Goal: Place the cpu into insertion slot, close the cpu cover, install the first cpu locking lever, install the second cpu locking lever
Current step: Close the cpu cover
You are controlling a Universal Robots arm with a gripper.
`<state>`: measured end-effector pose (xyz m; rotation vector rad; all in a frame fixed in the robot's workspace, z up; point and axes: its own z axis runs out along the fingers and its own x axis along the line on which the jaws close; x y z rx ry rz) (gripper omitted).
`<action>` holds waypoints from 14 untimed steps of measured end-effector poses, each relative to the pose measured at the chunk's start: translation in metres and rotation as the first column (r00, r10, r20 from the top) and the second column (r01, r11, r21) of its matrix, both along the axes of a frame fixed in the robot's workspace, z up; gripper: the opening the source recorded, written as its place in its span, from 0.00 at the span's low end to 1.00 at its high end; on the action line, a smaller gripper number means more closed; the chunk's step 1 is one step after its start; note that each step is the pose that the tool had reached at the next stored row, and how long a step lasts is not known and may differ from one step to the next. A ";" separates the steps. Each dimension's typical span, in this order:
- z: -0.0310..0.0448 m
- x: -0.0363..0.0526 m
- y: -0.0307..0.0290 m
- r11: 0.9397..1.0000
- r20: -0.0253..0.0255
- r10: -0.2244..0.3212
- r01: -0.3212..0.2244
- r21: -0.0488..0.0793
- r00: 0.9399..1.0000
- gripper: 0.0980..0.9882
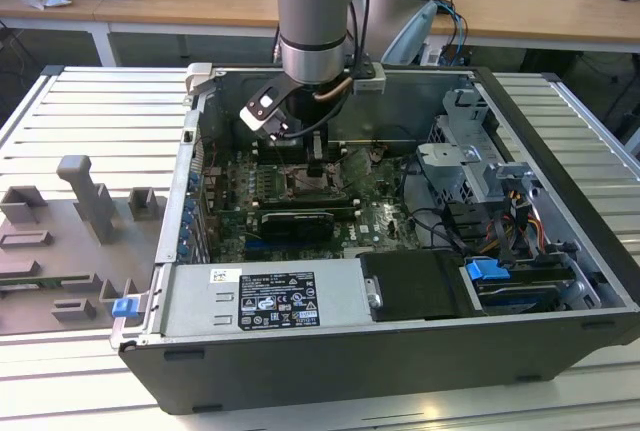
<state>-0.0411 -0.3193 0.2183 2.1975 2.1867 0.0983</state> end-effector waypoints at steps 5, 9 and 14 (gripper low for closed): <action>0.0006 0.0005 0.0000 1.000 0.000 0.000 0.000 0.000 1.000 0.01; 0.0006 0.0019 0.0000 1.000 0.000 0.000 0.000 0.001 1.000 0.01; 0.0164 0.0020 0.0000 1.000 0.000 0.000 0.000 0.001 1.000 0.01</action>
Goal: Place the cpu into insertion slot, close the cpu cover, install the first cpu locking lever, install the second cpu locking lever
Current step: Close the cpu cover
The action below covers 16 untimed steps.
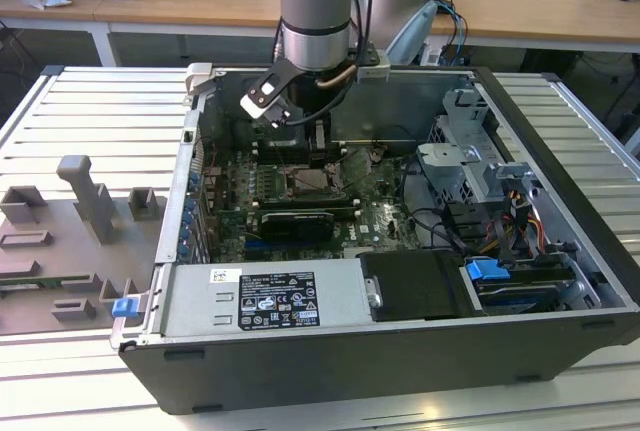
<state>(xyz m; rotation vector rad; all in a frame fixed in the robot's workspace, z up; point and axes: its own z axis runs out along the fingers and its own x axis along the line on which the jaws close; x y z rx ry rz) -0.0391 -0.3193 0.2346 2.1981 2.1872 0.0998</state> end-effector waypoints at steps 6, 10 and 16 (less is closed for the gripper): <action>0.0001 0.0027 0.0000 1.000 0.000 0.000 0.000 0.000 1.000 0.01; 0.0001 0.0057 0.0000 1.000 0.000 0.000 0.000 0.000 1.000 0.01; 0.0049 0.0058 0.0000 1.000 0.000 0.000 0.000 0.000 1.000 0.01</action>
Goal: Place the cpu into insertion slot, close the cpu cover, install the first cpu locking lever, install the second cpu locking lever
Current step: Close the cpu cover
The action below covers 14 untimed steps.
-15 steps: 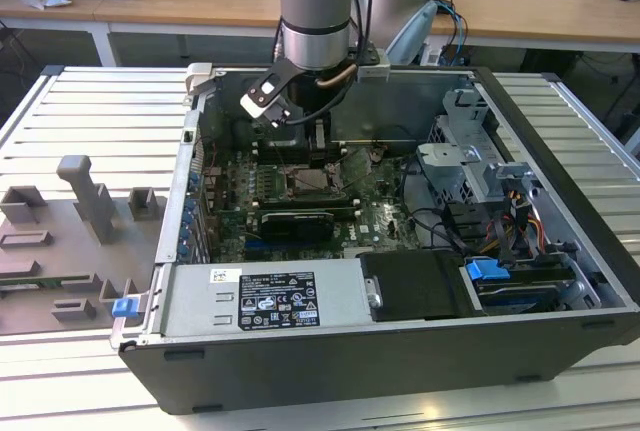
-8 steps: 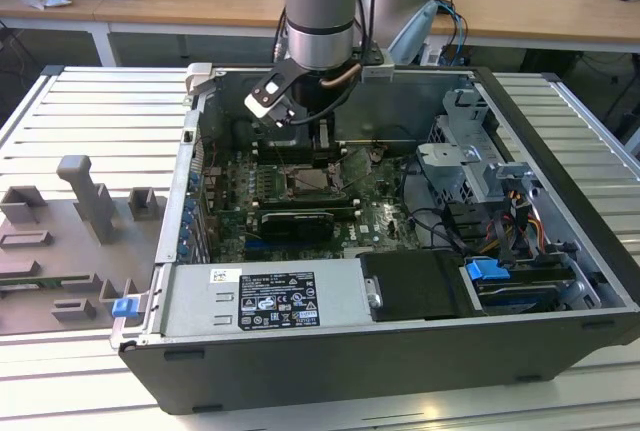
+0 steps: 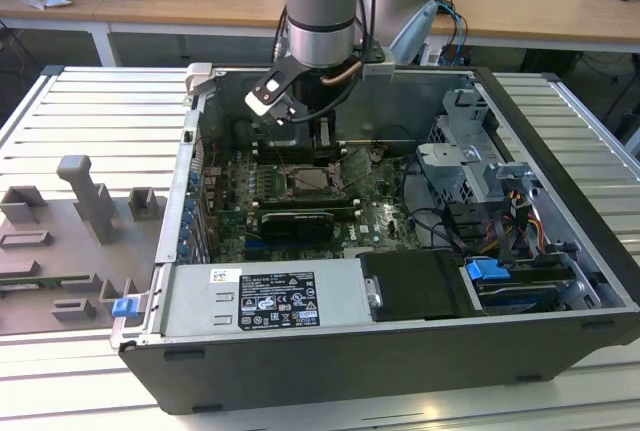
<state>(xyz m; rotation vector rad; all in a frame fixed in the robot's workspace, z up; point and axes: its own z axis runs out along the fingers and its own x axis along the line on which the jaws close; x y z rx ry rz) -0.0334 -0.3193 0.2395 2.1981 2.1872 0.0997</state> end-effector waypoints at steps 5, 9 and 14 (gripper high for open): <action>0.0038 0.0097 0.0000 1.000 -0.001 0.000 0.000 0.000 1.000 0.01; 0.0135 0.0097 0.0000 1.000 -0.001 0.000 0.000 0.000 1.000 0.01; 0.0161 0.0129 0.0000 1.000 -0.002 0.000 0.000 0.000 1.000 0.01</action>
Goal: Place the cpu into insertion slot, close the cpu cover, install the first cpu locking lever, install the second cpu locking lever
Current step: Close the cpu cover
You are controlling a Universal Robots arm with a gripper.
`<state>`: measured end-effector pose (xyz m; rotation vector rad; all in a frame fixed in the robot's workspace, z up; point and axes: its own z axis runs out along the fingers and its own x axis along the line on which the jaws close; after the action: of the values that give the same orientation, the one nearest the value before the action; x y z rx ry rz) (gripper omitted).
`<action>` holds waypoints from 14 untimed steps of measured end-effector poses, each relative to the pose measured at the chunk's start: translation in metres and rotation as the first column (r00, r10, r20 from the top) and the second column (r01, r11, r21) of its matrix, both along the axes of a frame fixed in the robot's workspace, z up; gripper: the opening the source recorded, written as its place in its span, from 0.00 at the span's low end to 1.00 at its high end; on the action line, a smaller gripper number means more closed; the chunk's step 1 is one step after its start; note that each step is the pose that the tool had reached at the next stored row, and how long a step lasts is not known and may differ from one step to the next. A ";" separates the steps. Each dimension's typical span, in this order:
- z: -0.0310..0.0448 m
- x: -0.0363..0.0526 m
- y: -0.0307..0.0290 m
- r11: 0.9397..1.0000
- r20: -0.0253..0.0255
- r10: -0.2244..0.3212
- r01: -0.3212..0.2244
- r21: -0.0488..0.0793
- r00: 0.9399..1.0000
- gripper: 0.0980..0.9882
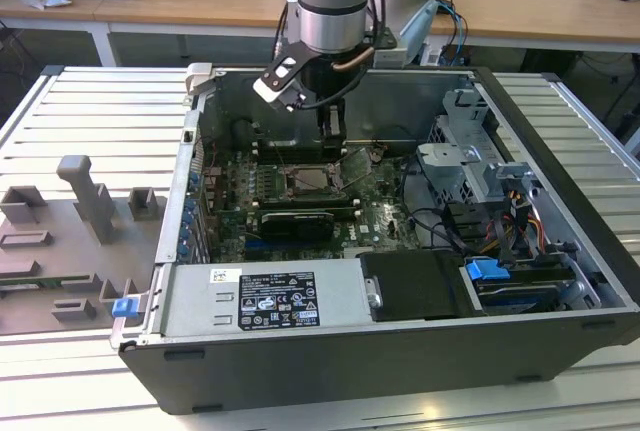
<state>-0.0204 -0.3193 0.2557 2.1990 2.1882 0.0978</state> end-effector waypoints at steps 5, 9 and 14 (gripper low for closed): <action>0.0000 0.0116 0.0000 1.000 -0.007 0.000 0.000 0.000 1.000 0.01; 0.0000 0.0161 0.0000 1.000 -0.008 0.000 0.000 0.000 1.000 0.01; 0.0004 0.0224 0.0000 1.000 -0.013 0.000 0.000 0.000 1.000 0.01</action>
<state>0.0019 -0.3193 0.2560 2.2057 2.1944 0.0840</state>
